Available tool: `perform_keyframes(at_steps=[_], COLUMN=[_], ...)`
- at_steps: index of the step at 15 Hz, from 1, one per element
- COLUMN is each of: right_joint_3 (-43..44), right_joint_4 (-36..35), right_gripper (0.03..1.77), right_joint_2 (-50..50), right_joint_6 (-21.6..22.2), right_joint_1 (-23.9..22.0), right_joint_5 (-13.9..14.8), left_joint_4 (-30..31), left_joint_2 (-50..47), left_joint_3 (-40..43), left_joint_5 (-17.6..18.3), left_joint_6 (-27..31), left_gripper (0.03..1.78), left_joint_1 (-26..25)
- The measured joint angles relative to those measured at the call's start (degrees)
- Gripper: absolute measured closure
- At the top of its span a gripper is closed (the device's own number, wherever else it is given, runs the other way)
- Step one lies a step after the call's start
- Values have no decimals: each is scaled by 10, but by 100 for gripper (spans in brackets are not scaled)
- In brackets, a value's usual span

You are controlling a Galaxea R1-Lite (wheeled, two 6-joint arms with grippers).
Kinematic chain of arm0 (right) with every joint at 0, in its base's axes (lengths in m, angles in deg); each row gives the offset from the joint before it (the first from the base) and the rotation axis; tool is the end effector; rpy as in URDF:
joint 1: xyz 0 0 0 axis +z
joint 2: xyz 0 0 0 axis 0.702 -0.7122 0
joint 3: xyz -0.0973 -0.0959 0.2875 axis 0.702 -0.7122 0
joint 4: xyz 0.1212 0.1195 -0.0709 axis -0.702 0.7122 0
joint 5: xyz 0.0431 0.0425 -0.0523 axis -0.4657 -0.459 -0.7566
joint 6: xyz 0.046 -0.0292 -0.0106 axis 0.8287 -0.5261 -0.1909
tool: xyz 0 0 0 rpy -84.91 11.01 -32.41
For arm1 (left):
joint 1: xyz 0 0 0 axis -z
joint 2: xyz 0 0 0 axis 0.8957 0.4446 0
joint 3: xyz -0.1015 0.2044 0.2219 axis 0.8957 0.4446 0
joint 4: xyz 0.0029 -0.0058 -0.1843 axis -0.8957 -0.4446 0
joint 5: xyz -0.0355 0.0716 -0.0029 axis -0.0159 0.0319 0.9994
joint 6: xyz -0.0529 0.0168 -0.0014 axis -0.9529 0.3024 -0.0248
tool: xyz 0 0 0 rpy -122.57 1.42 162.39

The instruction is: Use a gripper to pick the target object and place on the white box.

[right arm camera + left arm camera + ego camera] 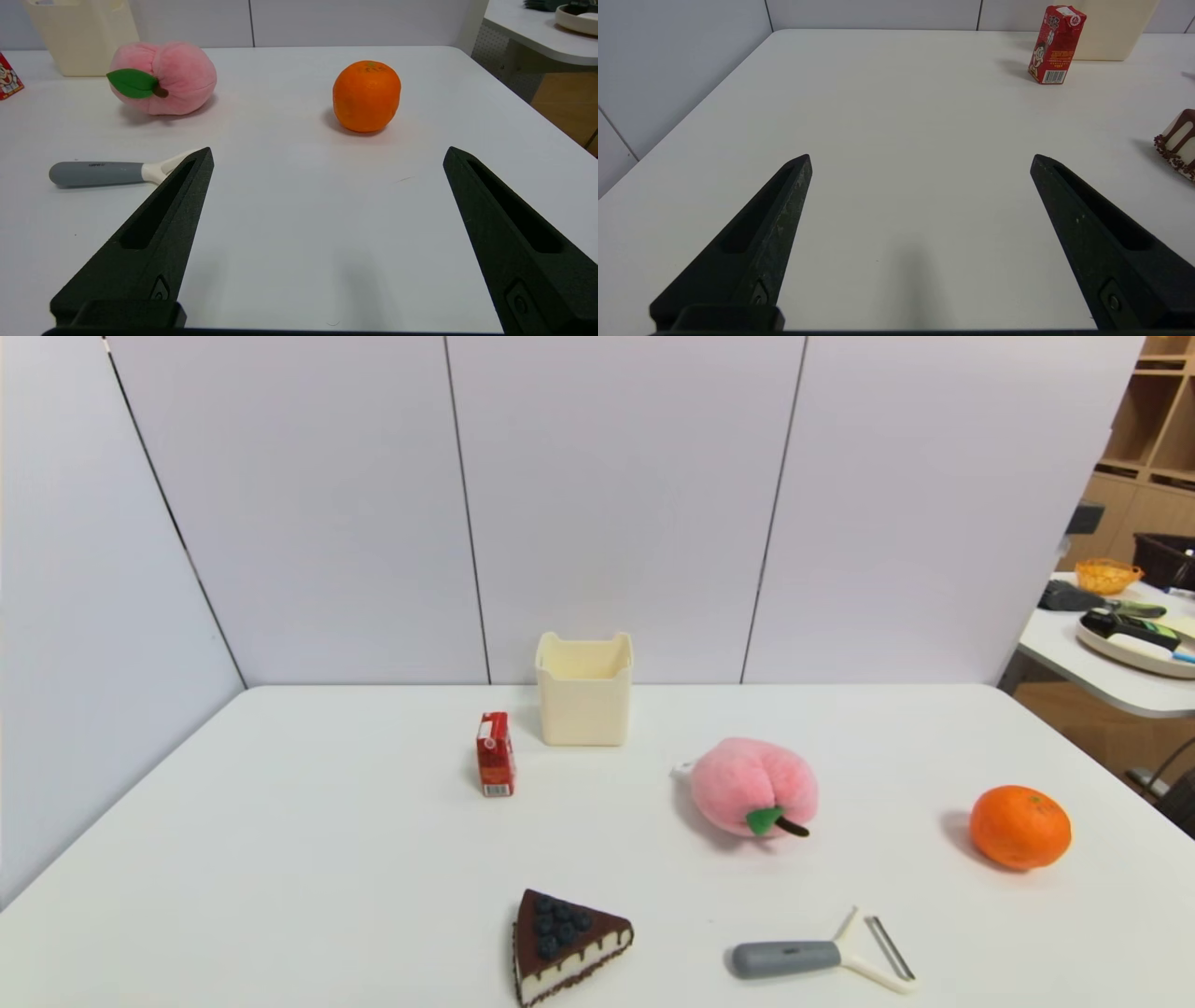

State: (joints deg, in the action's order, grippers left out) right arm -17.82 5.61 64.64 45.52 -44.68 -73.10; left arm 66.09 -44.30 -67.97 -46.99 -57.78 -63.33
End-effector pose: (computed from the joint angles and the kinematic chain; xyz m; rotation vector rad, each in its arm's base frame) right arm -0.0146 0.0001 0.0762 0.0033 -0.0065 -0.0002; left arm -0.0147 0.0011 0.0763 -0.0318 -0.0072 0.0129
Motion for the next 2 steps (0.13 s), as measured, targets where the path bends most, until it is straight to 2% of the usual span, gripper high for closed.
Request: perform_keyframes(at_steps=[2], right_joint_3=[0], right_joint_4=[0], right_gripper=[10], right_joint_2=[0], right_joint_6=[0], right_joint_1=[0], right_joint_5=[0], left_joint_4=[0], left_joint_2=[0], left_joint_3=[0], left_joint_5=[0], left_joint_6=[0], left_gripper=[12], left_joint_1=[0])
